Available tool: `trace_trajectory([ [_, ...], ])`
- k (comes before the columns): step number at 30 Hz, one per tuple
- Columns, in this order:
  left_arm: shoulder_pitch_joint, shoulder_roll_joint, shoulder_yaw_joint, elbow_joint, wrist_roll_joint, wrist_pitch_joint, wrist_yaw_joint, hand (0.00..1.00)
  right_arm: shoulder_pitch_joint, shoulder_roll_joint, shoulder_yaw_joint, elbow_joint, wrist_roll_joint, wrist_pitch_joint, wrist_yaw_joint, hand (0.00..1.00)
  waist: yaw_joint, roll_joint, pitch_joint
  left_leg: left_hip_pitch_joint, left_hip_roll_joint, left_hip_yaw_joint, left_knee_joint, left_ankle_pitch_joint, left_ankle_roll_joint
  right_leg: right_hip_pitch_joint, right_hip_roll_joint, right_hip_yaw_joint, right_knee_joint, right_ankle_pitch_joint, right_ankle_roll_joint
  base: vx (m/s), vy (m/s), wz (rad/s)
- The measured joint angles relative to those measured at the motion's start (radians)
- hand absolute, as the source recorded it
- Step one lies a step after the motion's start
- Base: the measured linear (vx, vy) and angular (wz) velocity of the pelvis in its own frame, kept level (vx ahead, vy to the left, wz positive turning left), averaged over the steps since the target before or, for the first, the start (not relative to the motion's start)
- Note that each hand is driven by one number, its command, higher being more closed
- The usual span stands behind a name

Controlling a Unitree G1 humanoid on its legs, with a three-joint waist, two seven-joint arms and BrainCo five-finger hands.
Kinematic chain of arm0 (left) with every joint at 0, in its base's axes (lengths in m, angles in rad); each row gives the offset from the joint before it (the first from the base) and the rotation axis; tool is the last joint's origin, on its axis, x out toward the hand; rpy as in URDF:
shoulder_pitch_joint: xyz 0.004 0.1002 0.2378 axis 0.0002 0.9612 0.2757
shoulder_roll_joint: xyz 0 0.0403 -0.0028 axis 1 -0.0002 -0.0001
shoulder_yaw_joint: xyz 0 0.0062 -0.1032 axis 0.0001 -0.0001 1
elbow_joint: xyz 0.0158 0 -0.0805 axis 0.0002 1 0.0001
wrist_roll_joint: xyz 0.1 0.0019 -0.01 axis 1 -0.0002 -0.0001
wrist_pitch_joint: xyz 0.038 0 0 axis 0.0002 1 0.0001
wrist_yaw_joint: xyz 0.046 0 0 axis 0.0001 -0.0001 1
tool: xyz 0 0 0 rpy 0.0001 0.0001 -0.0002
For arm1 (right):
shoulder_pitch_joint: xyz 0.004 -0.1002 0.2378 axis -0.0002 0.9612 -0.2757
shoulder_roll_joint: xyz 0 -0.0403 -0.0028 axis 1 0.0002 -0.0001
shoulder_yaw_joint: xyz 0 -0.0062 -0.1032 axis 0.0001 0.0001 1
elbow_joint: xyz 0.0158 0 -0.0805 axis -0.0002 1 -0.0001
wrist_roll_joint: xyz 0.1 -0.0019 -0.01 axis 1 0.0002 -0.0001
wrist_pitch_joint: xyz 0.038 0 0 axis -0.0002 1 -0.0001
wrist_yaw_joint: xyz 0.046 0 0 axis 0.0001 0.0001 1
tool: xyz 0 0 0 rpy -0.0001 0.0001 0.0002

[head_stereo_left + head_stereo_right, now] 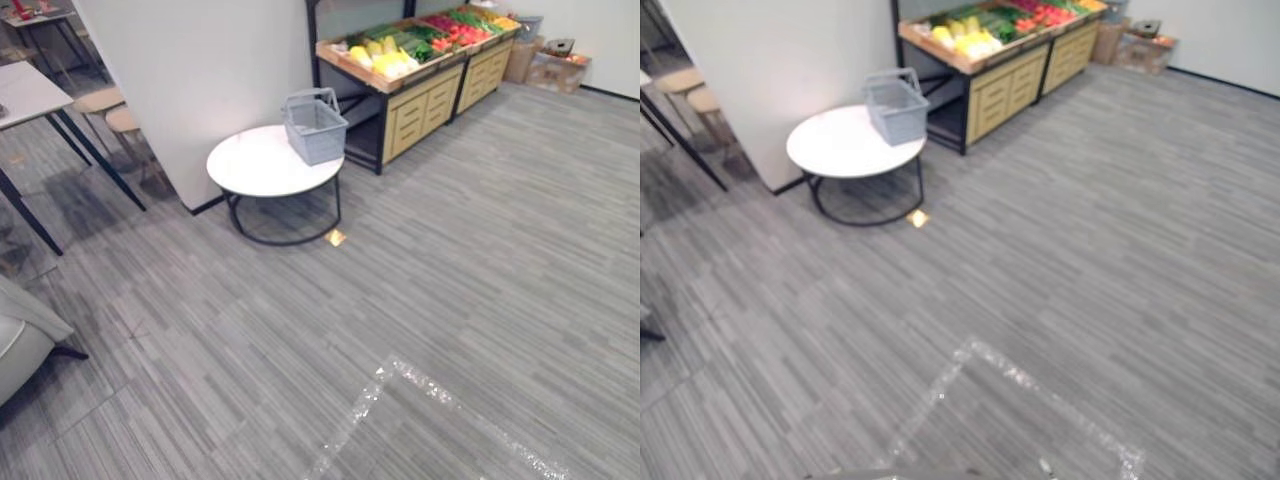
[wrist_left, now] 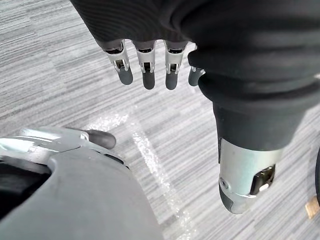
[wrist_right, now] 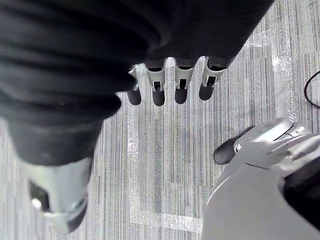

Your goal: Pick vegetable in the basket

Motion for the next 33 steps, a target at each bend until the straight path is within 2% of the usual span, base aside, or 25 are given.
trace_trajectory([
  [28,-0.011,0.008,-0.041,-0.011,-0.001,-0.020,0.009,0.00,-0.019,-0.002,0.031,-0.013,0.030,-0.009,-0.001,0.00,0.001,0.004,0.007,0.005,0.010,0.026,-0.014,-0.005,-0.006,-0.001,0.013,0.013,-0.013,0.000,0.001,0.01,-0.007,-0.02],
  [33,-0.012,0.009,-0.040,-0.018,-0.039,-0.021,0.011,0.00,-0.019,-0.001,0.034,-0.016,0.042,-0.015,0.000,0.00,0.001,0.007,0.008,0.005,0.013,0.029,-0.013,-0.007,-0.010,-0.001,0.016,0.016,-0.014,0.000,0.000,0.00,-0.006,0.00],
])
